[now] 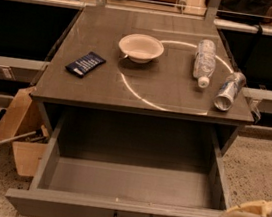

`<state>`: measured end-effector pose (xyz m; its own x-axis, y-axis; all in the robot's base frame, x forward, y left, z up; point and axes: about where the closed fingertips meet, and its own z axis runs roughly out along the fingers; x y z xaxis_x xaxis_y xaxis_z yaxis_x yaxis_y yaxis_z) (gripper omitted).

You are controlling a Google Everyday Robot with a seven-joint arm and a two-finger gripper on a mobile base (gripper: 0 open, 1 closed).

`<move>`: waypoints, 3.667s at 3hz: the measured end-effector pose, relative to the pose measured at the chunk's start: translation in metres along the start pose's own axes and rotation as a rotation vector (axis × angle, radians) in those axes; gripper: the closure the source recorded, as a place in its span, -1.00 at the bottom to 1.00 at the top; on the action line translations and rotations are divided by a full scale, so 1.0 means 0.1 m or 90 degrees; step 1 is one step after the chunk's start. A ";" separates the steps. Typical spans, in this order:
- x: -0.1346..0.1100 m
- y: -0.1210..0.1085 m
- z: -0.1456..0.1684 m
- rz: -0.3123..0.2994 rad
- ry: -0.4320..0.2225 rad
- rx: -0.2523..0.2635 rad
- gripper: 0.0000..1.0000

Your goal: Close top drawer

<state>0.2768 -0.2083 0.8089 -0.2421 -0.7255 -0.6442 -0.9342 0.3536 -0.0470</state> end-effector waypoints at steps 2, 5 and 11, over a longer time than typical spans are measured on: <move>0.33 0.04 0.18 0.050 -0.004 0.003 1.00; 0.52 -0.03 0.46 0.071 0.004 0.015 1.00; 0.89 -0.38 1.18 0.108 0.006 0.001 1.00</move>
Offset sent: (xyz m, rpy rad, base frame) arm -0.0084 -0.0182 -0.0591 0.0289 0.0590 -0.1051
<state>0.3220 -0.2169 0.6629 -0.3984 -0.6604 -0.6365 -0.8793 0.4724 0.0603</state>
